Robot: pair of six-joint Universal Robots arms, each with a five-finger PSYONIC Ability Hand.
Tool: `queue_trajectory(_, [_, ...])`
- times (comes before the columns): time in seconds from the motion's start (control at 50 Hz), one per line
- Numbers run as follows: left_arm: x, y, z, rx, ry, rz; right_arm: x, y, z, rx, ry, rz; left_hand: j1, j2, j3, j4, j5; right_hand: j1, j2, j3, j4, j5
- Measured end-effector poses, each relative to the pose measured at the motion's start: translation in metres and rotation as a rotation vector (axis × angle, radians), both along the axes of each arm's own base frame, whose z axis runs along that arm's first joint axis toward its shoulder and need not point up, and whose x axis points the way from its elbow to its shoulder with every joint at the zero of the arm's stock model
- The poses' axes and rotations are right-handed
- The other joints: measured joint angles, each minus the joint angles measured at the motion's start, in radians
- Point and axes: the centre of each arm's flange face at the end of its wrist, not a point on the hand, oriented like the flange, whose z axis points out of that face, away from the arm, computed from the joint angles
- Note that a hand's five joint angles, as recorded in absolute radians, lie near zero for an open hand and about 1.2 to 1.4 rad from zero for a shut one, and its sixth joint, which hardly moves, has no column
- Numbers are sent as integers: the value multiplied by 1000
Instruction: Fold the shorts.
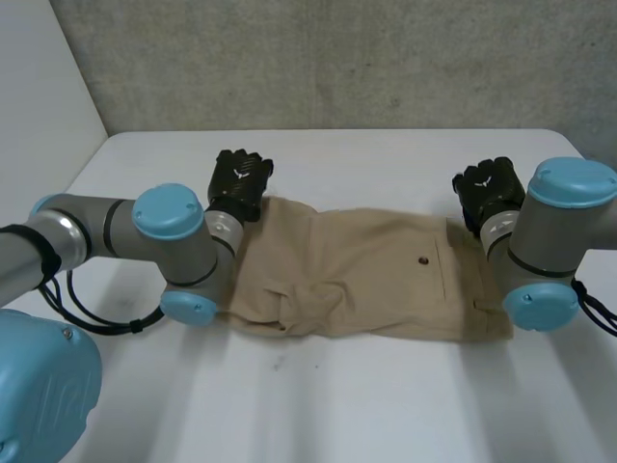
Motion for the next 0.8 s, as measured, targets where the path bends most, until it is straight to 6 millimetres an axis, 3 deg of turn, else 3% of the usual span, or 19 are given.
queue_trajectory(0.02, [0, 0, 0, -4, 2, 0, 0, -1, 0, -5, -3, -1, -266, -232, -227, -232, -230, -201, -200, -198, -217, -217])
queue_trajectory(0.06, [0, 1, 1, -13, 6, 0, 1, -2, 3, -19, -11, -4, -459, -378, -391, -399, -398, -300, -359, -357, -379, -381])
queue_trajectory(0.08, [0, 1, 5, -31, 12, 3, 0, -3, 10, -44, -27, -14, -683, -646, -656, -658, -635, -361, -490, -500, -518, -521])
queue_trajectory(0.1, [1, 2, 7, -38, 15, 4, 0, -4, 13, -52, -33, -18, -742, -763, -769, -787, -734, -361, -499, -511, -524, -528])
queue_trajectory(0.16, [1, 3, 19, -72, 27, 8, -1, -4, 31, -95, -71, -30, -743, -807, -813, -832, -757, -361, -503, -516, -524, -532])
queue_trajectory(0.18, [2, 7, 36, -107, 42, 13, -4, -1, 53, -139, -119, -39, -743, -811, -813, -833, -757, -361, -503, -516, -524, -532])
queue_trajectory(0.24, [5, 13, 56, -141, 58, 16, -6, 3, 72, -174, -165, -43, -743, -812, -813, -833, -757, -361, -503, -516, -524, -532])
queue_trajectory(0.26, [7, 18, 70, -163, 69, 19, -10, 10, 93, -205, -214, -44, -743, -812, -813, -833, -757, -361, -503, -516, -524, -532])
queue_trajectory(0.38, [21, 45, 106, -184, 88, 21, -19, 37, 119, -180, -269, -43, -743, -812, -813, -833, -757, -361, -503, -516, -524, -532])
queue_trajectory(0.46, [35, 71, 114, -142, 88, 16, -27, 64, 114, -73, -258, -49, -743, -812, -813, -833, -757, -361, -503, -516, -524, -532])
queue_trajectory(0.58, [57, 116, 108, 2, 104, 2, -37, 103, 89, 112, -256, -51, -743, -812, -813, -832, -757, -343, -461, -473, -498, -498])
queue_trajectory(0.6, [57, 116, 108, 2, 104, 2, -37, 103, 89, 112, -256, -51, -743, -812, -813, -832, -757, -343, -461, -473, -498, -498])
queue_trajectory(0.68, [72, 143, 95, 143, 143, 1, -42, 128, 58, 262, -287, -28, -743, -812, -813, -833, -757, -228, -340, -341, -368, -394])
queue_trajectory(0.72, [73, 146, 94, 158, 147, 2, -43, 130, 55, 274, -291, -26, -743, -812, -813, -833, -757, -228, -340, -341, -368, -394])
queue_trajectory(0.8, [84, 161, 77, 271, 169, 16, -50, 135, 30, 363, -342, -18, -743, -812, -813, -832, -757, -193, -297, -299, -321, -351])
